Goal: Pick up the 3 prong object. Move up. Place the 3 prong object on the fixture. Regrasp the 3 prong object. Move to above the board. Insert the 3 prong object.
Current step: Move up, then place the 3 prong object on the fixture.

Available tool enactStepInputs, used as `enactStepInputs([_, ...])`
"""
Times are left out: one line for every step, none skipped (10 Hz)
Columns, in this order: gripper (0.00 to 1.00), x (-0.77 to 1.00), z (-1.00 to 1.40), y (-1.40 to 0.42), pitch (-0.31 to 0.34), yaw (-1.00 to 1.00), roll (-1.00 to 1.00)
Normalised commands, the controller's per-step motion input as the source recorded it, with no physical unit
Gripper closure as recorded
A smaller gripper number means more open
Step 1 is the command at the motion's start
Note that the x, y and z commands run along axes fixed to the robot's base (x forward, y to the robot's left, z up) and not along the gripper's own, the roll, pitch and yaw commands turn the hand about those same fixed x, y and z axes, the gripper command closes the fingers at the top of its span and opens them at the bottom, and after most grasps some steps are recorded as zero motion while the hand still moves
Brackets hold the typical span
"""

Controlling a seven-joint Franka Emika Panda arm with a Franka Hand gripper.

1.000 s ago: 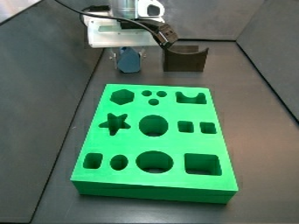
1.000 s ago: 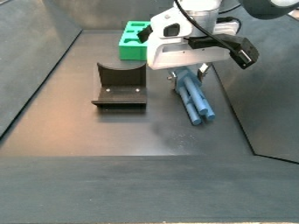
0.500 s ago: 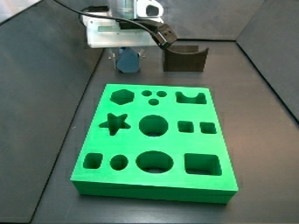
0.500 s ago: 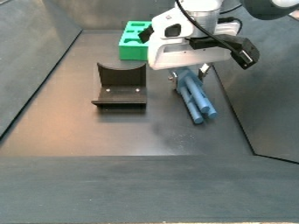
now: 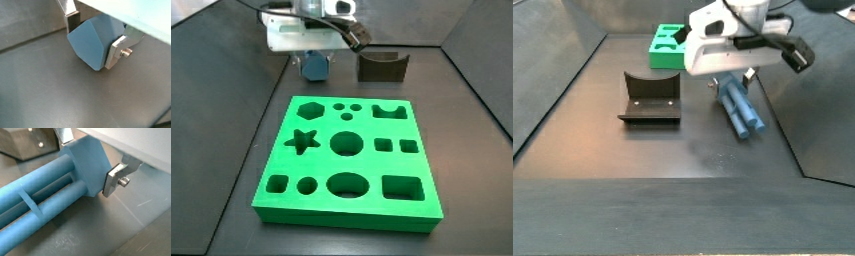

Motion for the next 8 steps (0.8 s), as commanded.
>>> enactStepInputs([1.0,0.0,0.59,-0.01,0.02,-0.01,-0.02])
enactStepInputs([1.0,0.0,0.5,-0.01,0.023,-0.01,-0.03])
enactStepInputs([1.0,-0.01,0.31,-0.01,0.023,0.0,-0.04])
enactStepInputs([1.0,0.0,1.0,0.0,0.0,0.0,0.0])
enactStepInputs([1.0,0.01,1.0,0.0,0.001,0.0,-0.01])
enactStepInputs([1.0,0.0,1.0,0.0,0.018,0.0,-0.02])
enactStepInputs([1.0,-0.01,1.0,0.0,0.023,0.01,-0.03])
enactStepInputs([1.0,-0.01,1.0,-0.01,0.024,0.01,-0.04])
